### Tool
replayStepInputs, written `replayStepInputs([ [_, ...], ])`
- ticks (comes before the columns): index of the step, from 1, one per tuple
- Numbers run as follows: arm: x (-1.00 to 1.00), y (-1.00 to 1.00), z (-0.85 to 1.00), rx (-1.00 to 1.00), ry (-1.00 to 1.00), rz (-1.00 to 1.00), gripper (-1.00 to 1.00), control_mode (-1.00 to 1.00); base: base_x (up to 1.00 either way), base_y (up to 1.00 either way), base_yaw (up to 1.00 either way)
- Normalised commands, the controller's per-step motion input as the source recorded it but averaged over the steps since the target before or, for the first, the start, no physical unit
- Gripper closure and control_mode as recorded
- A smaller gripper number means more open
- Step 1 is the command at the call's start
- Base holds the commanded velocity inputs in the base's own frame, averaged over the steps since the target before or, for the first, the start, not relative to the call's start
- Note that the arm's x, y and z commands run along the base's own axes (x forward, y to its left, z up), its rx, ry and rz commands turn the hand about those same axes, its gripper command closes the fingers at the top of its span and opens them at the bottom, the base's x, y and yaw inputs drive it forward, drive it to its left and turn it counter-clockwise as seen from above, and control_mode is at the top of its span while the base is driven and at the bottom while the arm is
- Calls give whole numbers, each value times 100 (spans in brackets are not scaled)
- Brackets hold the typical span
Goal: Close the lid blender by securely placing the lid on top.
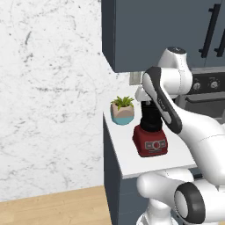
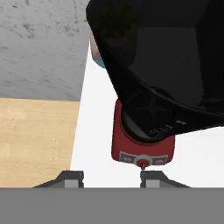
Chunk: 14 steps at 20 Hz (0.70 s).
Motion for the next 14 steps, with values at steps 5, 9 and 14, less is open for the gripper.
replayStepInputs([
  [5, -17, -1, 0, 0, 0, 0, -100, -100, 0, 0, 0],
  [9, -91, -29, -6, 8, -13, -14, -100, -100, 0, 0, 0],
  [14, -87, -90, -1, 21, -16, -25, -100, -100, 0, 0, 0],
])
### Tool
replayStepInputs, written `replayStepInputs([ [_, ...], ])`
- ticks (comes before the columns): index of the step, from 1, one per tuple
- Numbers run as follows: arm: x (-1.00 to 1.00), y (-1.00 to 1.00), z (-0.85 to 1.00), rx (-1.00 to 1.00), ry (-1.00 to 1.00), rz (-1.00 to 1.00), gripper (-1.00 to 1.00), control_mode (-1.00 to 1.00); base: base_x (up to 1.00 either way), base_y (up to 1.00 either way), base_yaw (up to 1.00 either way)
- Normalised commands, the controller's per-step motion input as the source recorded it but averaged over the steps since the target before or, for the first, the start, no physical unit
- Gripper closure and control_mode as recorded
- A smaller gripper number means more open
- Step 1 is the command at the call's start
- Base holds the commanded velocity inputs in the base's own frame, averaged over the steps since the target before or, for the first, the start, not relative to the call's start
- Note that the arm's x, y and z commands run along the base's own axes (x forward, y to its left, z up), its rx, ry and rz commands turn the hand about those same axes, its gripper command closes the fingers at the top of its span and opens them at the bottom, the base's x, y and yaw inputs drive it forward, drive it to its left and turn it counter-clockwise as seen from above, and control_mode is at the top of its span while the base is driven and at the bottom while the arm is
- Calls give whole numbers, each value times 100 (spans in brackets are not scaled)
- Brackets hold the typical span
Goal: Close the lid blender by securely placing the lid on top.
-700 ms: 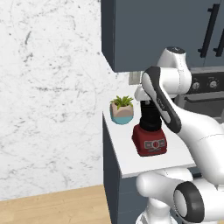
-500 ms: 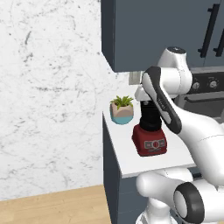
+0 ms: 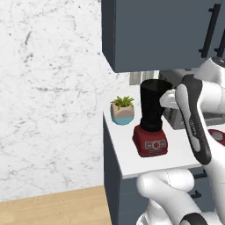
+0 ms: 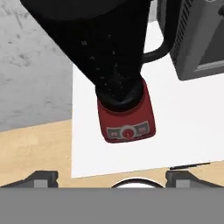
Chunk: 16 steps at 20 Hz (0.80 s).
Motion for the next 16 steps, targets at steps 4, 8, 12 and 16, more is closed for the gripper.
replayStepInputs([
  [4, -35, -100, -11, 22, -3, -29, -100, -100, 0, 0, 0],
  [8, -4, -100, -41, 18, 1, -35, -100, -100, 0, 0, 0],
  [12, 0, -100, -61, 14, 7, -37, -100, -100, 0, 0, 0],
  [16, 3, -100, -64, 10, 11, -35, -100, -100, 0, 0, 0],
])
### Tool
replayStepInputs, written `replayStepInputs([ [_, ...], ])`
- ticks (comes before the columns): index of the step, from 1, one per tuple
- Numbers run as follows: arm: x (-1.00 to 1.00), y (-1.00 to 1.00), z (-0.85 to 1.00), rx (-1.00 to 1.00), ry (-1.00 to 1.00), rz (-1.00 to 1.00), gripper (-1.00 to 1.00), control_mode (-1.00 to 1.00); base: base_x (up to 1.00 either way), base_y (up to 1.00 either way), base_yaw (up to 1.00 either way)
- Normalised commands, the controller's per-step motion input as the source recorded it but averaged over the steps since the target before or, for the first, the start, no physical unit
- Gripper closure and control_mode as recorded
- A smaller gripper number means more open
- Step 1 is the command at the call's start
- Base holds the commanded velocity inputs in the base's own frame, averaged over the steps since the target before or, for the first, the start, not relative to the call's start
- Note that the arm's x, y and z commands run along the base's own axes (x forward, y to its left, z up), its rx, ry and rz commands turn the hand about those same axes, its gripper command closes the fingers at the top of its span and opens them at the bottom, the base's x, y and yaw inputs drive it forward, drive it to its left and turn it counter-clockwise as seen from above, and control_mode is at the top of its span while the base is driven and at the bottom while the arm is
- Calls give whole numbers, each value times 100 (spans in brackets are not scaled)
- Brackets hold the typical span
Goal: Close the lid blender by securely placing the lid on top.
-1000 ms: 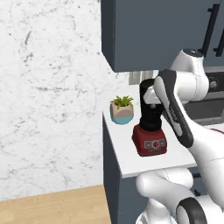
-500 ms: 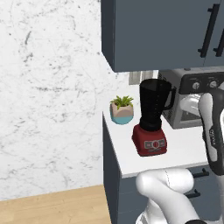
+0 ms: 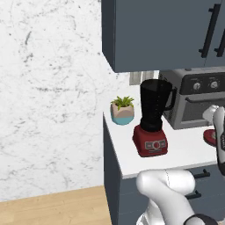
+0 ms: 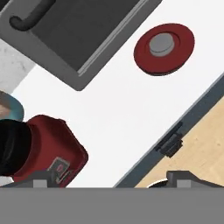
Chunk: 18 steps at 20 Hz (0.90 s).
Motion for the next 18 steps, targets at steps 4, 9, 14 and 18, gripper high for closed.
replayStepInputs([
  [4, 11, -100, -60, 6, 11, -29, -100, -100, 0, 0, 0],
  [9, 13, -97, -48, 2, 8, -19, -100, -100, 0, 0, 0],
  [14, 4, -57, -31, 4, 7, -7, -100, -100, 0, 0, 0],
  [18, 1, -42, -30, 1, 5, 0, -100, -100, 0, 0, 0],
])
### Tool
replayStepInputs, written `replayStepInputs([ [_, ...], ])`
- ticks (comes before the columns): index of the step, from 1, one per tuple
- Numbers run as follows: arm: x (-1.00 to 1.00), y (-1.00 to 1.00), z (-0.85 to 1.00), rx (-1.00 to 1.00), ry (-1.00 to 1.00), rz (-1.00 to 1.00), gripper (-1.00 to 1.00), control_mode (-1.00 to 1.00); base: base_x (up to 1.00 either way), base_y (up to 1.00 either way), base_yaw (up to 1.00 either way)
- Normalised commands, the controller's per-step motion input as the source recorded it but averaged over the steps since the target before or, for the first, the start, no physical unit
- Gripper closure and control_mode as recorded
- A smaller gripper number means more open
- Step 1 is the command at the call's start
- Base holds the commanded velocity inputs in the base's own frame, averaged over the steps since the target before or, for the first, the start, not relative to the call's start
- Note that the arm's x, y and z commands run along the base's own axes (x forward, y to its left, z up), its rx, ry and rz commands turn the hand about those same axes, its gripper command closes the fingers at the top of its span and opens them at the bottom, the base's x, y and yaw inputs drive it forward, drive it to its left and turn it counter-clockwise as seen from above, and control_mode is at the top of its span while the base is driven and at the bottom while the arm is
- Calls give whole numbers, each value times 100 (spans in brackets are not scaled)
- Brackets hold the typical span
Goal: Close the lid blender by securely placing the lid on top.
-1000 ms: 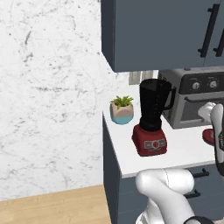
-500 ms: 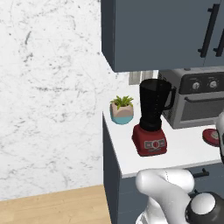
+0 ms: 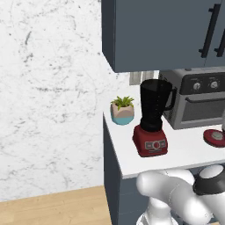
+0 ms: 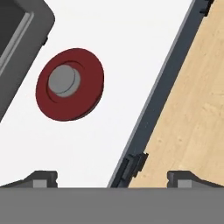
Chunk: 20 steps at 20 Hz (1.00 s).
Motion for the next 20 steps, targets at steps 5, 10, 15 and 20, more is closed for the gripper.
replayStepInputs([
  [5, 5, -41, -29, 0, 5, 0, -100, -100, 0, 0, 0],
  [10, 41, 0, -3, 0, 5, 2, -100, -100, 0, 0, 0],
  [15, 40, 2, 0, 0, 0, 5, -100, -100, 0, 0, 0],
  [20, 32, 0, 0, 0, 0, 7, -100, -100, 0, 0, 0],
])
